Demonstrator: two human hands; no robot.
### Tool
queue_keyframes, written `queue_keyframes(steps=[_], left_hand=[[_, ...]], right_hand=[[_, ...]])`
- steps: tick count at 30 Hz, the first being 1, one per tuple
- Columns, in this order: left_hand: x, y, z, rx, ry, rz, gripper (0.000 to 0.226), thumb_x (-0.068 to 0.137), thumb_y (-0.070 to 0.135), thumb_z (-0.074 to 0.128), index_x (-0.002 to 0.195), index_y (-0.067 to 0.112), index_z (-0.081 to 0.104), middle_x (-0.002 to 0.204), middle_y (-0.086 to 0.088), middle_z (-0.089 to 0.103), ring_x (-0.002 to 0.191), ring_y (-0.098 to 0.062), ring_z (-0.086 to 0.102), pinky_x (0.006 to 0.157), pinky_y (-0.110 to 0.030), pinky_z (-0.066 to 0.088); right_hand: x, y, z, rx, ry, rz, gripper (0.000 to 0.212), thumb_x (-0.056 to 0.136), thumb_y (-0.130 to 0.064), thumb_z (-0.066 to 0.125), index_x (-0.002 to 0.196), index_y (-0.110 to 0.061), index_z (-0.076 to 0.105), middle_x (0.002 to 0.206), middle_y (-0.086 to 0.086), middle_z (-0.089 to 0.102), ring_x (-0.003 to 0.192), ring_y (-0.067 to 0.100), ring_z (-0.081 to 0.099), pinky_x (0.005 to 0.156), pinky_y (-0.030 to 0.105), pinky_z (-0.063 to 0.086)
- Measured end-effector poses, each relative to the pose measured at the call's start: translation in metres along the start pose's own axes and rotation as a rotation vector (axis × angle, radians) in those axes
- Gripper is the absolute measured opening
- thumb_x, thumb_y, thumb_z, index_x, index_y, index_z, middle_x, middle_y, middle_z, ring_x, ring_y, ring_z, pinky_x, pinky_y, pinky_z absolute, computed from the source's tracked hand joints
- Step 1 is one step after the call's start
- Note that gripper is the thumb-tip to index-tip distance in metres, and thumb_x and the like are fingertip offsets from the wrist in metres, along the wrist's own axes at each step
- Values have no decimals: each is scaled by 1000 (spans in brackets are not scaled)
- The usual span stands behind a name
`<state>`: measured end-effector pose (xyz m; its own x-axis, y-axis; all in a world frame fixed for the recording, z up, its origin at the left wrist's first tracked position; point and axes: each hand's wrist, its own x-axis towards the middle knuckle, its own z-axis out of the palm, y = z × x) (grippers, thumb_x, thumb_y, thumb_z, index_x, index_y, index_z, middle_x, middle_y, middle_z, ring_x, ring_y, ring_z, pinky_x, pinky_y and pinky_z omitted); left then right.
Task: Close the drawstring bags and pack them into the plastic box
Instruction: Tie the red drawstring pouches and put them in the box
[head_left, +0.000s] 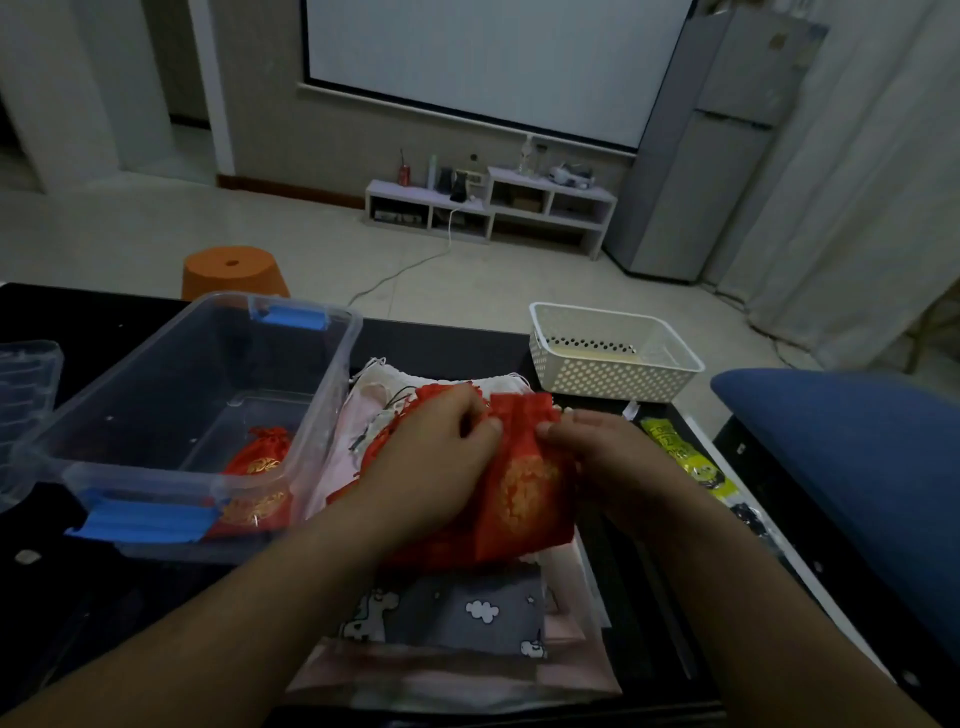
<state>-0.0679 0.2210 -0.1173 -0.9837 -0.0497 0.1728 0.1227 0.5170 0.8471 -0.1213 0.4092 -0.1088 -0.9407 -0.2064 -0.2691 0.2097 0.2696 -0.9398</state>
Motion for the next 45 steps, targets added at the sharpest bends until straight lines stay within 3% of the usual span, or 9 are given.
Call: queue_keyframes(steps=[4,10,15,21,24,31,36,40,45], left_hand=[[-1,14,-13,-382,96,-153,22,105,33,56,99,13,63,88,-12,74,77,-25,72,75,-43,58],[1,-10,-17,-560,202,-332,16,107,29,53,101,17,62,79,-5,67,63,-16,62,62,-35,51],[-7,-13,-15,-167,372,-124,9,104,39,55,104,33,61,114,9,60,100,-4,60,85,-34,54],[-1,-12,-10,-821,2,-542,82,75,83,67,139,33,56,109,-6,79,102,-29,76,100,-54,53],[1,-7,-16,-830,37,-448,38,102,47,60,120,15,69,103,-15,79,99,-35,77,97,-55,57],[6,-14,-14,-688,149,-437,28,103,27,62,82,13,75,87,-15,77,88,-38,73,86,-47,60],[5,-10,-14,-766,177,-492,26,104,32,58,93,17,76,96,-12,79,96,-33,76,93,-51,59],[6,-11,-15,-818,193,-517,25,104,31,58,88,16,70,95,-14,75,86,-29,75,75,-39,61],[6,-11,-12,-869,183,-549,22,104,31,59,99,16,74,78,-5,76,62,-18,74,58,-34,62]], right_hand=[[-3,-9,17,313,-137,113,42,99,-33,65,127,-2,66,112,23,76,94,34,75,83,46,62],[16,0,45,404,16,11,36,102,-27,64,132,-7,64,110,20,78,100,38,77,94,58,60],[15,-1,47,424,70,-43,26,105,-25,59,125,-11,69,107,18,79,98,37,77,92,57,60],[-4,-10,57,405,32,-79,23,106,-22,57,121,-9,70,104,19,79,96,37,78,91,54,61],[-14,-12,62,351,-17,-80,21,106,-24,58,115,-12,73,103,18,79,96,35,78,96,55,59],[-15,-8,72,381,107,-53,34,103,-49,56,116,-24,75,106,8,80,100,30,77,95,56,59],[-10,-7,71,454,128,27,24,104,-37,59,109,-21,75,93,3,82,94,26,78,84,47,61],[-14,-12,72,580,79,88,31,106,-36,56,115,-11,73,86,7,81,70,19,79,55,33,60],[-16,-16,70,648,93,125,27,104,-34,60,109,-12,75,88,8,81,71,21,78,58,35,59]])
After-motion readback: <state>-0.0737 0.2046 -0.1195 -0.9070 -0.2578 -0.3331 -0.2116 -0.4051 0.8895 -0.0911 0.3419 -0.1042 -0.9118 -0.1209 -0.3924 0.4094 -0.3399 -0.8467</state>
